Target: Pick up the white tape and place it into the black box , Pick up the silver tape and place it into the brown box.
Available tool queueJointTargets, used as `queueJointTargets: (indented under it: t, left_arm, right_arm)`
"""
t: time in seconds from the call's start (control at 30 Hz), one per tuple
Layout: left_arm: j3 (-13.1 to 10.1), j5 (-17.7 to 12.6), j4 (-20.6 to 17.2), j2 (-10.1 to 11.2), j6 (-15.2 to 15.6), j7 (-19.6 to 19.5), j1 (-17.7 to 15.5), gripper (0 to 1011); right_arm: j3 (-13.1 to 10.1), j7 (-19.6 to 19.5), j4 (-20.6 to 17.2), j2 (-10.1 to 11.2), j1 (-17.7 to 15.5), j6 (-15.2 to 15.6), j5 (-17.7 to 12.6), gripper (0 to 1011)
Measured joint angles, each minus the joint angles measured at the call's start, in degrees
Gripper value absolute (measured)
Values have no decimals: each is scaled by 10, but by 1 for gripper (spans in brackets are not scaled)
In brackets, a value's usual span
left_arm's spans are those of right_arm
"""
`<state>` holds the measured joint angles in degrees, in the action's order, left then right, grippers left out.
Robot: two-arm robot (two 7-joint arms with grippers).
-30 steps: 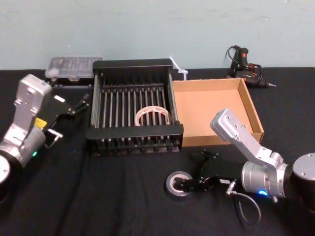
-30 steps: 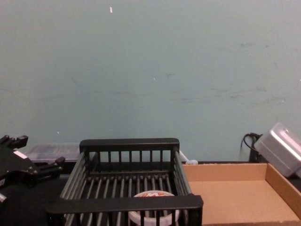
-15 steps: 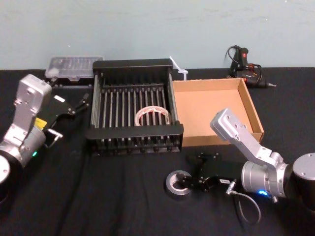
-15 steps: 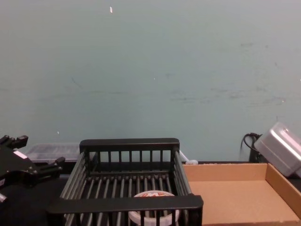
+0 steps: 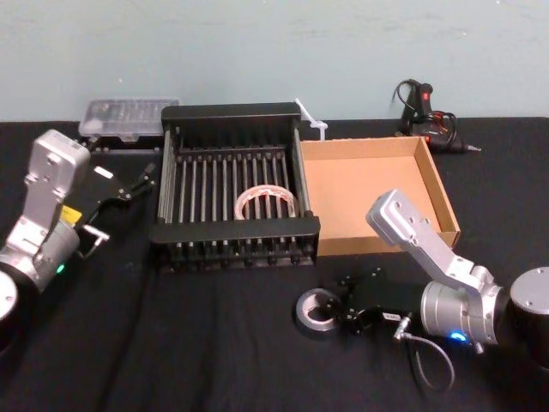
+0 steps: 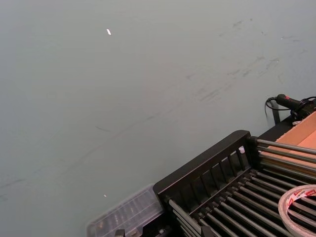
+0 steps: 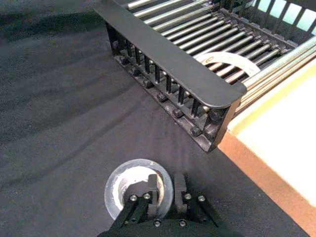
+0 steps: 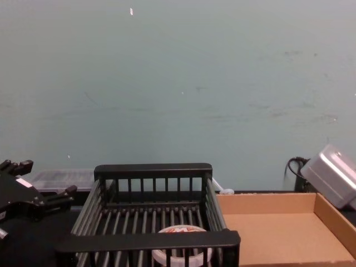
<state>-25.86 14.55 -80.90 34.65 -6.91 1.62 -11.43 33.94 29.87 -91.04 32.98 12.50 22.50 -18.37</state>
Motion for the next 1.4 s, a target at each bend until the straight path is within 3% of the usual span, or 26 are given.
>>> queueJointTargets:
  t: [0.13,0.67,1.13,1.4]
  left_arm:
    - [0,0,0,0,0,0,0,1001]
    - [0,0,0,0,0,0,0,1001]
    - [0,0,0,0,0,0,0,1001]
    - [0,0,0,0,0,0,0,1001]
  right_arm:
    - [0,0,0,0,0,0,0,160]
    - [-11,-1,-7,2,-5,-1,-3,158]
    - [-63,-31,-24,9,-13,-1,-27,158]
    - [-96,-75,-2,-11,4,5,-30,158]
